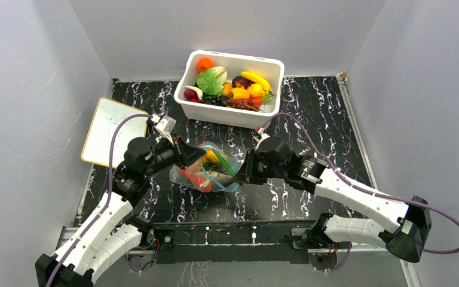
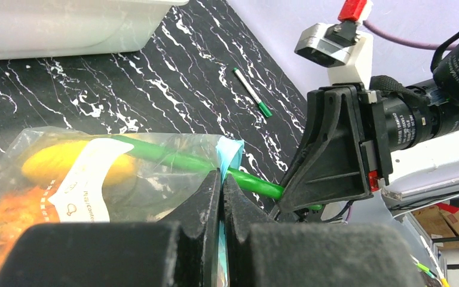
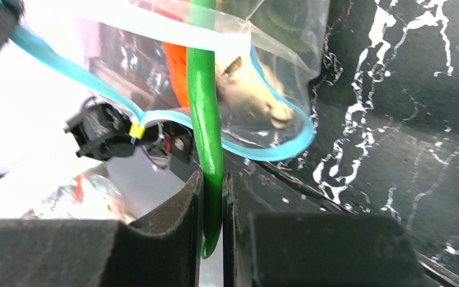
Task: Place the food in the zip-top bag and seal the zipper
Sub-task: Place the fake vegetable in the zipper food storage bag.
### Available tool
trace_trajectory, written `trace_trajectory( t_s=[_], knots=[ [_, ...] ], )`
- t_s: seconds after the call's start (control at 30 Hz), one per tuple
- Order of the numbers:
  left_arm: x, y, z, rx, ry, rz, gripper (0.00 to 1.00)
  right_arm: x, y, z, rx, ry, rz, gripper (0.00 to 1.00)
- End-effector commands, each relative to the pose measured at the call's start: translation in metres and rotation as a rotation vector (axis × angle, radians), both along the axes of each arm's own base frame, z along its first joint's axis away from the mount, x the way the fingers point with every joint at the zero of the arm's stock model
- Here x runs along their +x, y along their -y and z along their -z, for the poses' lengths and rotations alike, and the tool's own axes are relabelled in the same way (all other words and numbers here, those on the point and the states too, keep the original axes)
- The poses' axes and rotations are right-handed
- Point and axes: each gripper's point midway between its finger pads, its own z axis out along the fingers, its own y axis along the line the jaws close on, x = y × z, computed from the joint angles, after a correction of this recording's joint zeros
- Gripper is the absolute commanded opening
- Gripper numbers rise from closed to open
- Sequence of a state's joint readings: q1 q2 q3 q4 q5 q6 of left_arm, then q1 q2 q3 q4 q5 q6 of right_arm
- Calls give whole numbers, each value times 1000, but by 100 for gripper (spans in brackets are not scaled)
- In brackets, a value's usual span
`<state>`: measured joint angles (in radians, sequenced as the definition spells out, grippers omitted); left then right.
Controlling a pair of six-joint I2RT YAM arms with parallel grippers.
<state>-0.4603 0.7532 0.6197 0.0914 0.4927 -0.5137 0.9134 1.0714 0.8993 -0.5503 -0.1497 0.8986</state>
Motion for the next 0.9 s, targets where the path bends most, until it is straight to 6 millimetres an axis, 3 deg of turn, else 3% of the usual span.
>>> trace_trajectory(
  t_s=[0.0,0.3,0.63,0.87],
  knots=[
    [-4,2,-28,-75,77,11,0,26,-25,-31,168,-2,137,0],
    [-7,6,-22,-106,50,31,0,50,-60,-44,238,-17,165,0],
    [-12,8,-21,-148,27,47,0,72,-84,-33,266,-24,240,3],
    [-11,8,-24,-159,30,44,0,72,-90,-22,225,0,244,24]
  ],
)
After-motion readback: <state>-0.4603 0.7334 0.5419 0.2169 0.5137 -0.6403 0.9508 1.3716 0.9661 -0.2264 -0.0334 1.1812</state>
